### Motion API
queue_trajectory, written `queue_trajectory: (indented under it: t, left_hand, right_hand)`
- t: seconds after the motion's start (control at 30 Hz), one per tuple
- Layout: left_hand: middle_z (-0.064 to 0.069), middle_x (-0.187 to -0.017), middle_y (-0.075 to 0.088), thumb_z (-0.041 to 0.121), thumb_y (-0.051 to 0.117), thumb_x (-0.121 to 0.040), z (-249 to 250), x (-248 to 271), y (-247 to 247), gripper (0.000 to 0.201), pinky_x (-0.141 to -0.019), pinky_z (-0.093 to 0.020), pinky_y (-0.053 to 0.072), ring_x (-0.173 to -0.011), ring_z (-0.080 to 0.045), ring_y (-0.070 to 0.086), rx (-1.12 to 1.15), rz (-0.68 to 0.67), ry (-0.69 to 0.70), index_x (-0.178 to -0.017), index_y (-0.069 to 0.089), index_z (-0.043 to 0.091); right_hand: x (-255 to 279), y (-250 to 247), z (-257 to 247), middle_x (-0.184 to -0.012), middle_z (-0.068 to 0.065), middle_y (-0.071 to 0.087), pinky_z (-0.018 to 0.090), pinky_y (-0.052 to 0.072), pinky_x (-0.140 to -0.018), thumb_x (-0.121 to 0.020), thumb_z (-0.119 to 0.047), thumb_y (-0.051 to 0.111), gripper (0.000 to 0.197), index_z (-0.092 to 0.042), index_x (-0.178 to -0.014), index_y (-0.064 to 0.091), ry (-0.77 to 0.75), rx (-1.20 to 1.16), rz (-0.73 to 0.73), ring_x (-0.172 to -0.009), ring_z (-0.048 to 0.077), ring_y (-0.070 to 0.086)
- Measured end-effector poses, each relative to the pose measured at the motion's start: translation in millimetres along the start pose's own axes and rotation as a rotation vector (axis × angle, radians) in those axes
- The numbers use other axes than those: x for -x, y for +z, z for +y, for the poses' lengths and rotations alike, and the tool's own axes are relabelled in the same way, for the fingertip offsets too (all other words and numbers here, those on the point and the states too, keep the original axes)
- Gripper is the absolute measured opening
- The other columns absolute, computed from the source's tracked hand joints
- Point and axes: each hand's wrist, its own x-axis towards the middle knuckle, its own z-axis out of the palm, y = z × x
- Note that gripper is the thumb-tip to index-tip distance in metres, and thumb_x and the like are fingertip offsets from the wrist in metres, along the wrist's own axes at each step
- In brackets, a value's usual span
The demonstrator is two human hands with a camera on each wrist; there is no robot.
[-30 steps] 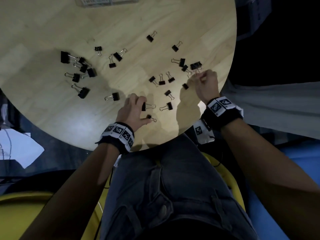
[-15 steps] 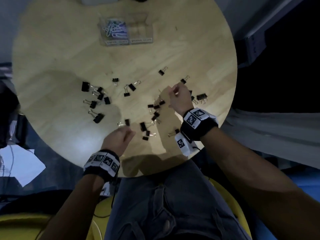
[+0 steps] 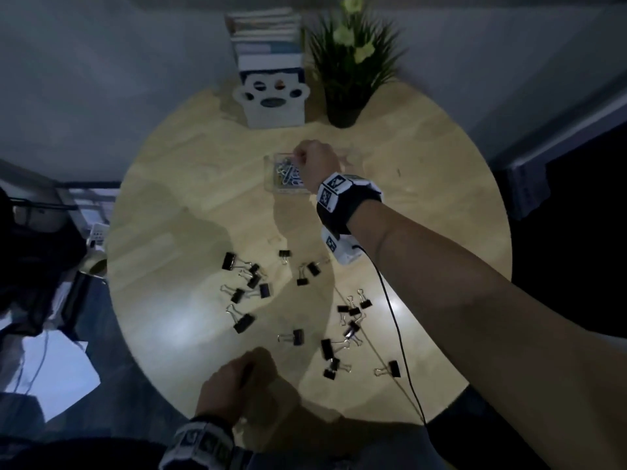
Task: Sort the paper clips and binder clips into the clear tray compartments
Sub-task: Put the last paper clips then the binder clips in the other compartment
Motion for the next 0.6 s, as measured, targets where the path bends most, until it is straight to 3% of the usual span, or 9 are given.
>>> queue_trajectory:
  t: [0.07, 0.17, 0.23, 0.3, 0.37, 0.43, 0.5, 0.6]
  left_hand:
    - [-0.005, -0.119, 0.061, 0.030, 0.042, -0.095, -2.9, -9.8, -11.0, 0.030, -0.089, -0.034, 0.045, -0.107, -0.025, 0.057, 0.022, 0.141, 0.019, -0.121, 0.053, 0.023]
    - [-0.009, -0.099, 0.060, 0.024, 0.046, -0.092, -0.8, -32.6, -32.0, 0.021, -0.074, -0.038, 0.048, -0.094, -0.030, 0.055, 0.066, 0.396, 0.131, -0.104, 0.059, 0.014]
    - [-0.010, -0.100, 0.056, 0.020, 0.051, -0.090, 8.6, -48.7, -49.9, 0.015, -0.077, -0.040, 0.047, -0.095, -0.030, 0.050, 0.080, 0.480, 0.164, -0.100, 0.059, 0.011]
    - [-0.014, -0.107, 0.055, 0.008, 0.054, -0.087, 17.9, -65.5, -67.2, 0.018, -0.082, -0.043, 0.048, -0.099, -0.033, 0.049, 0.081, 0.561, 0.221, -0.104, 0.059, 0.008]
    - [-0.016, -0.119, 0.053, 0.000, 0.052, -0.084, 25.4, -80.8, -82.7, 0.030, -0.087, -0.046, 0.048, -0.105, -0.035, 0.048, 0.048, 0.585, 0.274, -0.113, 0.056, 0.008]
    - [-0.014, -0.131, 0.048, -0.002, 0.049, -0.084, 32.5, -94.3, -95.1, 0.042, -0.093, -0.047, 0.046, -0.114, -0.035, 0.045, -0.007, 0.544, 0.294, -0.124, 0.050, 0.010]
    - [-0.011, -0.136, 0.047, -0.003, 0.048, -0.086, 35.8, -103.9, -100.5, 0.045, -0.098, -0.045, 0.044, -0.120, -0.034, 0.042, -0.051, 0.495, 0.291, -0.129, 0.048, 0.010]
    - [-0.013, -0.130, 0.052, -0.003, 0.048, -0.087, 36.2, -109.9, -103.5, 0.039, -0.099, -0.044, 0.042, -0.118, -0.035, 0.042, -0.054, 0.479, 0.285, -0.125, 0.053, 0.007]
  right_hand:
    - [1.1, 5.1, -0.7, -0.123, 0.019, 0.056, 0.043, 0.048, -0.089, -0.094, -0.002, 0.041, 0.029, -0.005, -0.117, 0.059, -0.001, 0.058, 0.083, -0.117, 0.034, 0.049]
    - [25.5, 15.7, 5.9, -0.117, 0.018, 0.055, 0.043, 0.050, -0.077, -0.092, -0.006, 0.043, 0.023, -0.004, -0.105, 0.061, -0.157, 0.009, 0.244, -0.103, 0.036, 0.055]
    - [51.9, 33.0, 12.3, -0.114, 0.017, 0.057, 0.041, 0.050, -0.073, -0.090, -0.009, 0.046, 0.020, -0.003, -0.102, 0.061, -0.303, 0.052, 0.089, -0.094, 0.035, 0.059]
    - [75.3, 53.9, 17.5, -0.119, 0.016, 0.055, 0.042, 0.049, -0.079, -0.089, -0.007, 0.045, 0.024, -0.004, -0.108, 0.059, -0.379, 0.205, -0.166, -0.104, 0.034, 0.056]
    - [88.8, 73.5, 20.9, -0.131, 0.015, 0.046, 0.043, 0.046, -0.091, -0.090, -0.003, 0.044, 0.033, -0.003, -0.121, 0.053, -0.371, 0.372, -0.326, -0.119, 0.033, 0.044]
    - [96.4, 84.3, 20.1, -0.141, 0.014, 0.037, 0.042, 0.042, -0.099, -0.089, -0.001, 0.046, 0.040, -0.003, -0.129, 0.048, -0.283, 0.443, -0.350, -0.127, 0.034, 0.035]
    - [101.9, 89.6, 18.3, -0.142, 0.015, 0.034, 0.040, 0.043, -0.099, -0.087, 0.003, 0.049, 0.042, -0.001, -0.128, 0.048, -0.231, 0.491, -0.341, -0.129, 0.034, 0.030]
    - [108.0, 90.6, 22.4, -0.137, 0.018, 0.037, 0.038, 0.047, -0.095, -0.084, 0.012, 0.050, 0.040, 0.004, -0.123, 0.051, -0.253, 0.544, -0.339, -0.129, 0.034, 0.032]
